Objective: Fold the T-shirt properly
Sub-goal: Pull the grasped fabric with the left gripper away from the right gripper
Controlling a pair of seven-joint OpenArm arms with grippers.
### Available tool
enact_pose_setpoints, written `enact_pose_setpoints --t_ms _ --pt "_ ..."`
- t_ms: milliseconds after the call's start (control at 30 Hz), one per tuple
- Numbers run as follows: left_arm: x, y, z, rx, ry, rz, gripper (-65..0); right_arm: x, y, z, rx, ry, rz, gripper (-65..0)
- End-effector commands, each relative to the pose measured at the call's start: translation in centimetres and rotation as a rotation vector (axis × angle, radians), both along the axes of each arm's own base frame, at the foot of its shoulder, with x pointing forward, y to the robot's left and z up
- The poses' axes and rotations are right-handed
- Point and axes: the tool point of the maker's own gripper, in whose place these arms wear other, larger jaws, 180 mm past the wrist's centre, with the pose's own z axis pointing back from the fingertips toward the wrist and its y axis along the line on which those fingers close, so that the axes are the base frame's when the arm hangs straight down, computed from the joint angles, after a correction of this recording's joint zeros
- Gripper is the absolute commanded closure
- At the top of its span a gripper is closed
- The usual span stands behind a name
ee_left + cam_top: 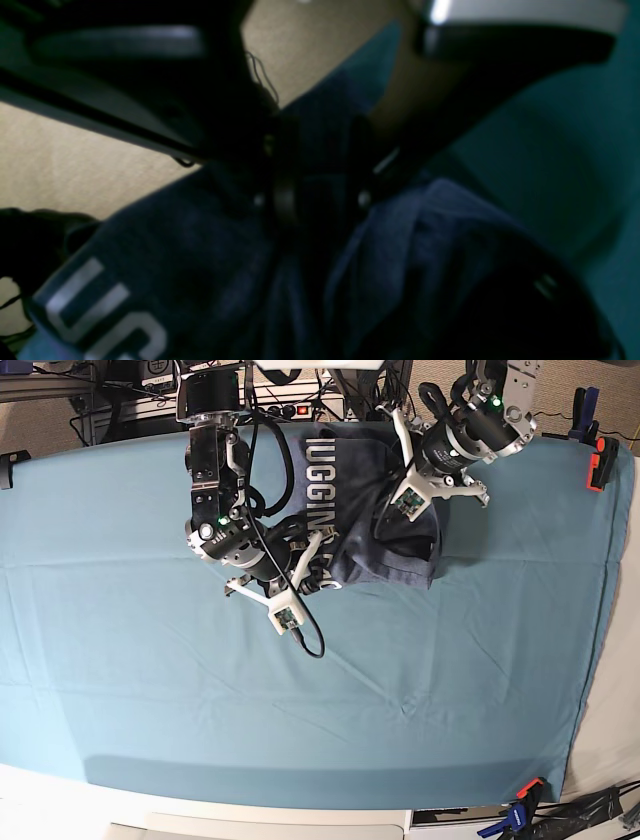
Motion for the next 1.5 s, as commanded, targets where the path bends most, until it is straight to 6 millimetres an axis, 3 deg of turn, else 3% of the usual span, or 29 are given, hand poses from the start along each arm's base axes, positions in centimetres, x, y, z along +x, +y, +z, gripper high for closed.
enact_pose_setpoints --t_ms 0,267,367,600,1000,1267,1467 --pt "0.8 -0.1 1.2 -0.009 -0.056 0.002 -16.8 1.0 0.3 1.5 0.018 -0.052 0.003 0.0" --pt "1.2 -0.1 1.8 0.003 -0.108 -0.021 -17.1 1.0 0.3 1.5 0.019 -0.054 0.003 0.0" --pt "1.3 -0.2 1.9 -0.007 -0.116 -0.021 -21.8 1.0 0.3 1.5 0.02 -0.054 0.003 0.0" --pt "1.5 -0.8 2.4 -0.034 -0.147 -0.044 -22.2 1.0 0.3 1.5 0.02 -0.055 0.003 0.0" --pt "1.3 -0.8 0.7 -0.039 -0.11 -0.037 -21.6 1.0 0.3 1.5 0.021 -0.055 0.003 0.0" --pt "1.4 -0.7 0.7 -0.032 -0.111 -0.037 0.0 1.0 0.3 1.5 0.021 -0.055 0.003 0.0" --pt "1.3 0.4 0.0 0.033 -0.092 -0.018 0.0 1.0 0.3 1.5 0.02 -0.055 0.003 0.0"
